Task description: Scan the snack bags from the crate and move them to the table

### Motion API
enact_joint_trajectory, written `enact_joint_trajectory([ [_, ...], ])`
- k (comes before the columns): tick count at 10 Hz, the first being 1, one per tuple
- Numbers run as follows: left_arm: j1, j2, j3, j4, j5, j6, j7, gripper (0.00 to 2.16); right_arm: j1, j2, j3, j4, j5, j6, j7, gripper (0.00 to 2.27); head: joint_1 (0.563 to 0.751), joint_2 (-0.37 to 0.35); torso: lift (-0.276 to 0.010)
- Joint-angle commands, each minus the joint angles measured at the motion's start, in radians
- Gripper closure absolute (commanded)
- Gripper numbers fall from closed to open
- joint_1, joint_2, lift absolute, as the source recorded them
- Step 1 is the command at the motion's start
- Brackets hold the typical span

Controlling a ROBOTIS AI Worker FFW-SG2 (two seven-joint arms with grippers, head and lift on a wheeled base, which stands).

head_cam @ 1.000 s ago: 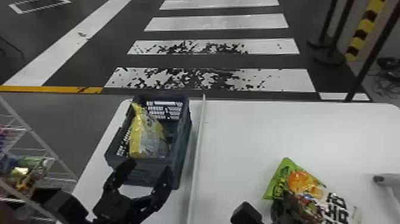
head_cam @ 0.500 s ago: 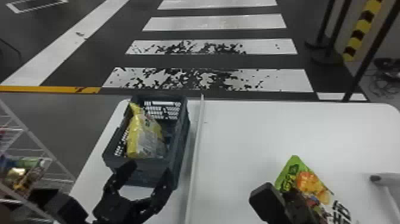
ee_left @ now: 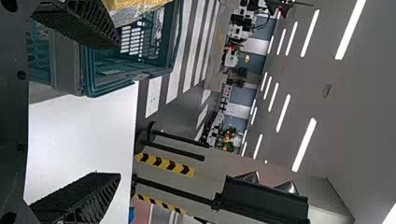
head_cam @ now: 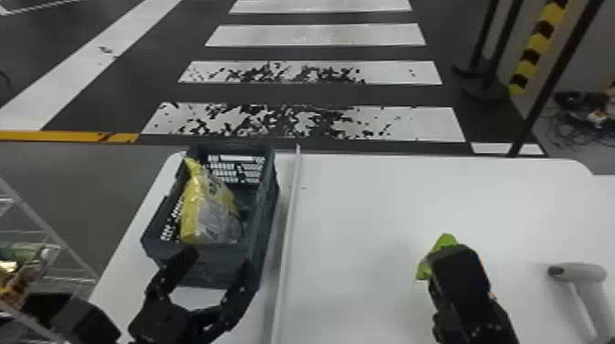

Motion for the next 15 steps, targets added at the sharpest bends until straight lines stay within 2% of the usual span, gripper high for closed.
enact_joint_trajectory([
  [1, 0.000, 0.000, -0.005, -0.002, -0.005, 0.005, 0.000, 0.01, 0.007, 0.014, -0.123, -0.028, -0.158, -0.010, 0.030, 2.24, 0.695, 0.080, -0.095],
  [2, 0.000, 0.000, -0.006, -0.003, -0.006, 0.005, 0.000, 0.01, 0.007, 0.017, -0.171, -0.044, -0.196, -0.010, 0.048, 2.24, 0.695, 0.073, -0.095],
  [4, 0.003, -0.001, -0.014, -0.002, -0.015, 0.008, -0.002, 0.01, 0.009, 0.026, -0.324, -0.077, -0.402, -0.001, 0.091, 2.24, 0.695, 0.054, -0.095],
  [6, 0.003, -0.001, -0.029, -0.002, -0.035, 0.011, 0.008, 0.01, 0.018, 0.037, -0.432, -0.105, -0.524, 0.003, 0.115, 2.24, 0.695, 0.037, -0.095],
  [9, 0.000, -0.001, -0.038, -0.008, -0.042, 0.011, 0.012, 0.01, 0.021, 0.045, -0.527, -0.114, -0.598, -0.001, 0.195, 2.24, 0.695, -0.001, -0.095],
  [11, -0.001, -0.003, -0.049, 0.000, -0.054, 0.014, 0.015, 0.01, 0.022, 0.074, -0.578, -0.071, -0.655, 0.006, 0.284, 2.24, 0.695, -0.001, -0.095],
  [15, -0.012, -0.003, -0.069, 0.006, -0.074, 0.020, 0.032, 0.01, -0.002, 0.097, -0.714, 0.002, -0.854, 0.045, 0.370, 2.24, 0.695, 0.000, -0.095],
])
